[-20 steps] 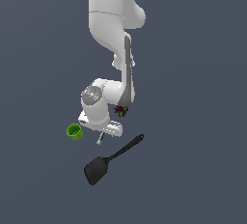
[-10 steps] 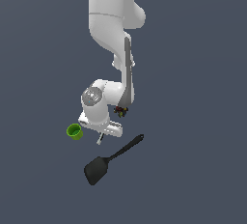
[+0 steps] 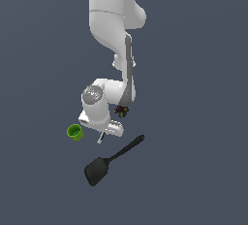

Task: Pick up a designated object from a clutter of objects.

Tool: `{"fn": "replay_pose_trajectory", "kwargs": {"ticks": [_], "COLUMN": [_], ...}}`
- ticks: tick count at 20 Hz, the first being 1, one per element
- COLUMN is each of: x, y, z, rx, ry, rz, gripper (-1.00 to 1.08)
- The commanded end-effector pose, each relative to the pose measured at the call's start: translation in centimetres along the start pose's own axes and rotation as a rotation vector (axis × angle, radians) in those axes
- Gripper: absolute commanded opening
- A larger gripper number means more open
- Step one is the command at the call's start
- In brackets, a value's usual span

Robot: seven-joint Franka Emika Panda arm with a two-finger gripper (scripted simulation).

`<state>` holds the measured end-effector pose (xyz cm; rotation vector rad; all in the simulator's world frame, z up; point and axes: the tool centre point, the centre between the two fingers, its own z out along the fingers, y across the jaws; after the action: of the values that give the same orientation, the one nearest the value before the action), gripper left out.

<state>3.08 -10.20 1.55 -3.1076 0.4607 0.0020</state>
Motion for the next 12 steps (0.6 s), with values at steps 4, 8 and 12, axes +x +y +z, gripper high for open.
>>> {"fn": "replay_pose_trajectory", "kwargs": {"ticks": [4, 8, 12], "x": [-0.9, -1.9, -3.3], "y": [0.0, 0.0, 0.0], "z": [-1.7, -3.6, -6.2], "rx": [0.000, 0.000, 0.001], "ry": [0.001, 0.001, 0.001], "rz": [0.000, 0.000, 0.000], "gripper": [-1.00, -1.00, -1.00]}}
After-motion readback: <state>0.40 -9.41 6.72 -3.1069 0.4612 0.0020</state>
